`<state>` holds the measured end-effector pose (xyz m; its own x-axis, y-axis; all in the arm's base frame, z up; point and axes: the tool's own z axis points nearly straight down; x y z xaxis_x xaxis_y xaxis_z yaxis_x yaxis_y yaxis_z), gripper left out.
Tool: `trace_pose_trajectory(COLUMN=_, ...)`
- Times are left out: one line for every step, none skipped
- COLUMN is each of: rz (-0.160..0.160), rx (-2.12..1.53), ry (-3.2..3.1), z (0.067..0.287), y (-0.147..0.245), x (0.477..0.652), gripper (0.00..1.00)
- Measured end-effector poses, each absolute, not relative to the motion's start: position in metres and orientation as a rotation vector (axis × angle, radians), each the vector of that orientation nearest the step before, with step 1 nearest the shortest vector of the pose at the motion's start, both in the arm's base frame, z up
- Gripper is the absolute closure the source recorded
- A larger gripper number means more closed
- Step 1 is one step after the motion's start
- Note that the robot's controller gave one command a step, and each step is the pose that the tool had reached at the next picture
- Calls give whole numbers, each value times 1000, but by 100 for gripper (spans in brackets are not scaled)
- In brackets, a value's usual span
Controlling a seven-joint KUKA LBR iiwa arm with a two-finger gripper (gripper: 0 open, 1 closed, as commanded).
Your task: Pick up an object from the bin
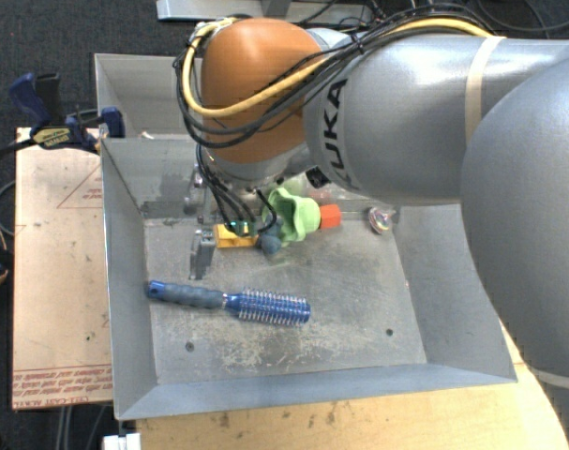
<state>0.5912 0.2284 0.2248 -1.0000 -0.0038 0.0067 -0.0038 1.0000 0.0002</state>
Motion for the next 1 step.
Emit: trace_pose_trajectory(rz=5, rx=39, ry=-3132, z=91, y=160, x=544, gripper=0)
